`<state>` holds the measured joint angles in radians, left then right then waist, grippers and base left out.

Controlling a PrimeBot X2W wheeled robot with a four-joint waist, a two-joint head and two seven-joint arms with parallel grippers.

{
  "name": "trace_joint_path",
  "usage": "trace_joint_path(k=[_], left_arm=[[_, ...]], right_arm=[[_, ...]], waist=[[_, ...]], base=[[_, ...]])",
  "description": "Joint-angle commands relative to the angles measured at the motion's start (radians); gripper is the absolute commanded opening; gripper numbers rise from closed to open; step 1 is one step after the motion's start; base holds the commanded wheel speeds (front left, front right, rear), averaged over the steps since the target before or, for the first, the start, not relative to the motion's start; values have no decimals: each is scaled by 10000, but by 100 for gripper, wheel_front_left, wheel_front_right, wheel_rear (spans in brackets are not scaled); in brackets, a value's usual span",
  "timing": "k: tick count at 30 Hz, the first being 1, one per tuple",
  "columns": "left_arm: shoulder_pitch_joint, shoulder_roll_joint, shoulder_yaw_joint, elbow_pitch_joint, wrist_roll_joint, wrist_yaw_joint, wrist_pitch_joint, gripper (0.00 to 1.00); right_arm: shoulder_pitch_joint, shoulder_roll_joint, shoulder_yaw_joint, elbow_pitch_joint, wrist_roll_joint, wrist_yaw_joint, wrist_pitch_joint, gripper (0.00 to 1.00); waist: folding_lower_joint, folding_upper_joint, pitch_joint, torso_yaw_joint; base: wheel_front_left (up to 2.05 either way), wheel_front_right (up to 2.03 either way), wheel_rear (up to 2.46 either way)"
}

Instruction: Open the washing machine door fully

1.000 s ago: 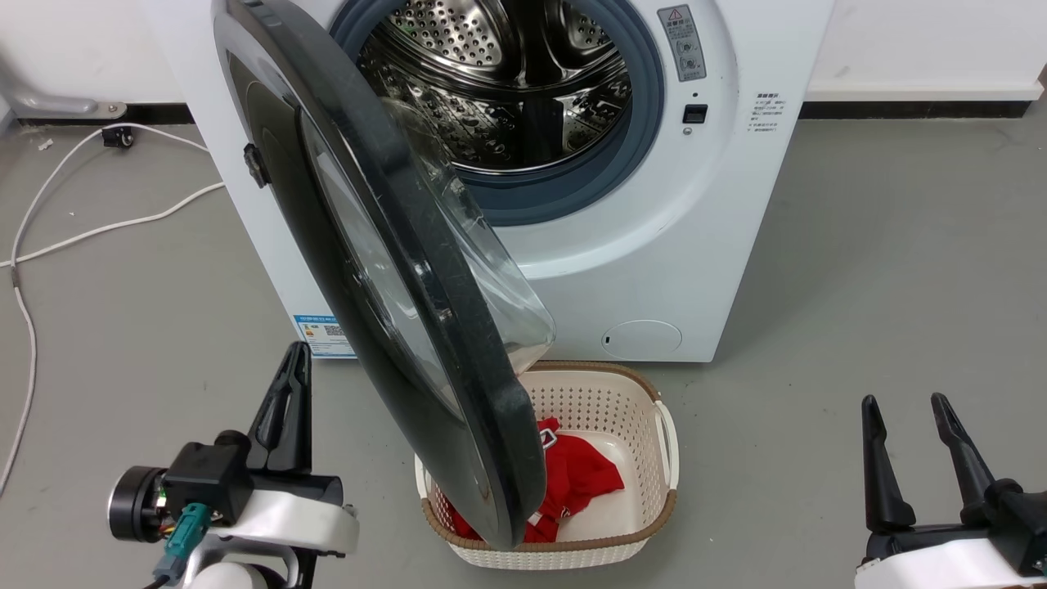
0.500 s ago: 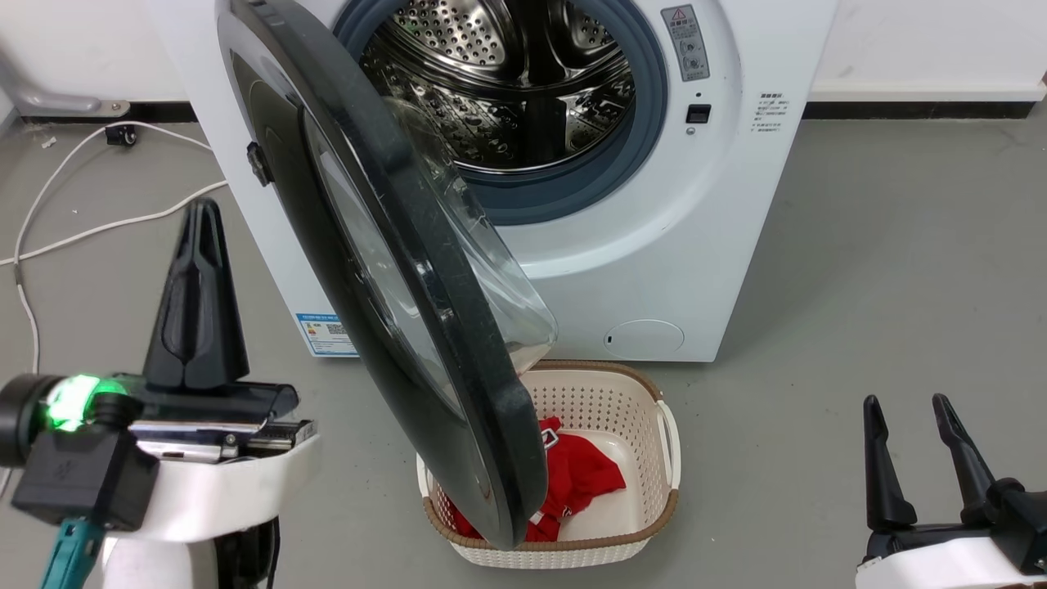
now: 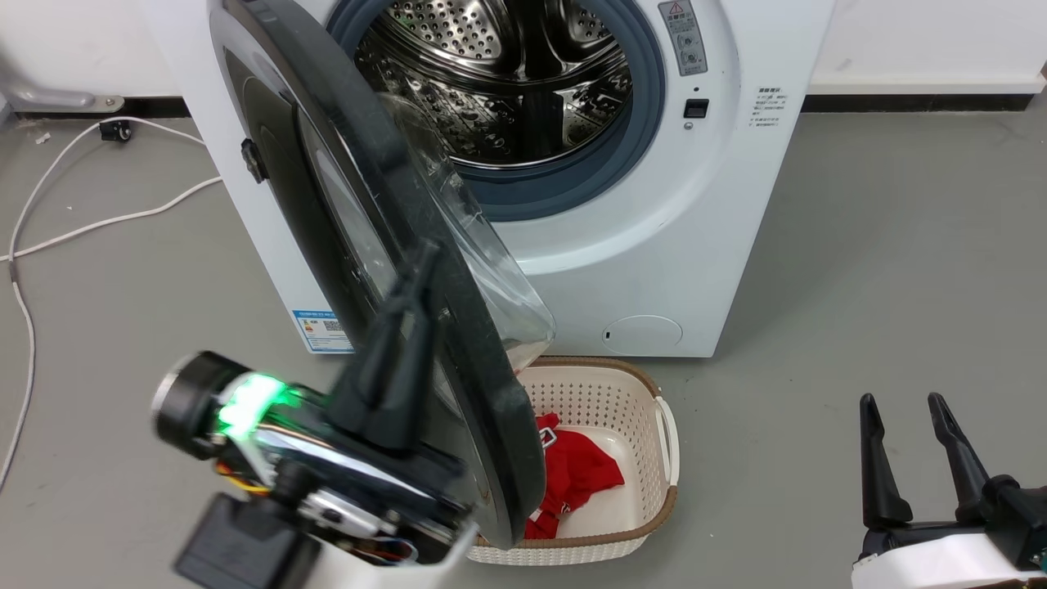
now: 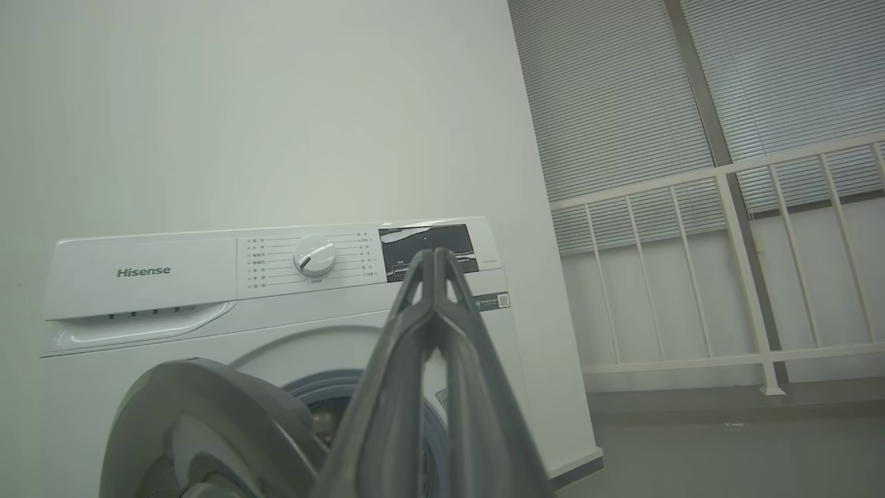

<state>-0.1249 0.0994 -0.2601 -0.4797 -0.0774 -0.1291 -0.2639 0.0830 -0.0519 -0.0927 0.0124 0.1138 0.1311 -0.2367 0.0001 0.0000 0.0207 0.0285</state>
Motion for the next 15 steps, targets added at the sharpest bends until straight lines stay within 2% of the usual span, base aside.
trace_joint_path(k=[1, 5, 15], left_arm=[[246, 496, -1308, 571, -327, -17, -7, 0], [516, 791, -2256, 1277, -739, -18, 250, 0], [1079, 1022, -3355, 2993, -1605, -11, 1538, 0]], right_arm=[[-75, 31, 14, 86, 81, -7, 6, 100], [7, 31, 57, 138, 109, -7, 40, 100], [81, 29, 138, 210, 261, -7, 122, 100]], waist=[[-1, 0, -55, 38], [-1, 0, -111, 55], [-1, 0, -100, 61]], base=[[0, 0, 0], [0, 0, 0], [0, 0, 0]])
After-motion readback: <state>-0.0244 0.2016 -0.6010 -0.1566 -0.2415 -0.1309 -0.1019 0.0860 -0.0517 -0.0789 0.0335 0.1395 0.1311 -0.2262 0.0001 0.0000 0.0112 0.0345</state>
